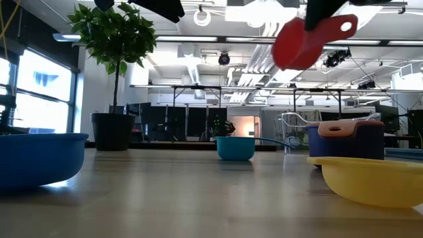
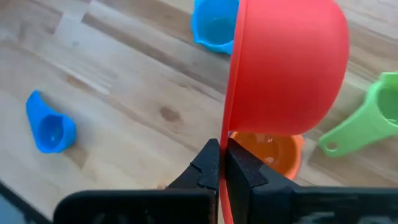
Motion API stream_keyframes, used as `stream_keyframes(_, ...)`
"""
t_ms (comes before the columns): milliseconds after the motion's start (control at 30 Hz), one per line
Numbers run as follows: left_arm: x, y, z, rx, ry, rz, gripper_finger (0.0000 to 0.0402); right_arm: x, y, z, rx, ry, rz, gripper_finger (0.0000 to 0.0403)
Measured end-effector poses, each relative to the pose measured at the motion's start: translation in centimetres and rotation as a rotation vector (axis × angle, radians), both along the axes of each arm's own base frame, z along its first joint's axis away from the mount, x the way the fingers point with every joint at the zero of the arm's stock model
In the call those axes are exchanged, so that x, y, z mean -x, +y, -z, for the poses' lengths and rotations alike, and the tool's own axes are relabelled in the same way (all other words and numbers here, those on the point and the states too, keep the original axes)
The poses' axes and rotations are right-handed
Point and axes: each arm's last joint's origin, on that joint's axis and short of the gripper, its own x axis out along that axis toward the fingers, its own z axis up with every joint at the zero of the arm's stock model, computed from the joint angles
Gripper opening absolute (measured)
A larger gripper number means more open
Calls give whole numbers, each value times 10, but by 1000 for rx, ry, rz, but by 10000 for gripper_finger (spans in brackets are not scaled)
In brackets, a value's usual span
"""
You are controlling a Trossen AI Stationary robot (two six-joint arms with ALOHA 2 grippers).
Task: Nest measuring cups in basket
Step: Stack the red measuring cup on top of the orange measuring cup
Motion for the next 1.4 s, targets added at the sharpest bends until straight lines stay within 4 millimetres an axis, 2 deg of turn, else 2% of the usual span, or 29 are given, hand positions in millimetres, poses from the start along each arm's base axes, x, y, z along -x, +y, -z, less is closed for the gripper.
stream_keyframes(267, 0, 0, 0, 1, 0, -1, 74, 28, 15, 14, 6, -86, 130, 0)
stream_keyframes(567, 0, 0, 0, 14, 6, 9, 74, 74, -3, 39, -64, -460, 254, 0)
stream_keyframes(833, 0, 0, 0, 36, -11, -7, 74, 97, 2, 72, -84, -748, 383, 0)
stream_keyframes(967, 0, 0, 0, 37, -12, -8, 74, 98, 12, 88, -95, -866, 428, 0)
stream_keyframes(1400, 0, 0, 0, 36, -10, -7, 74, 82, 49, 122, -148, -978, 458, 0)
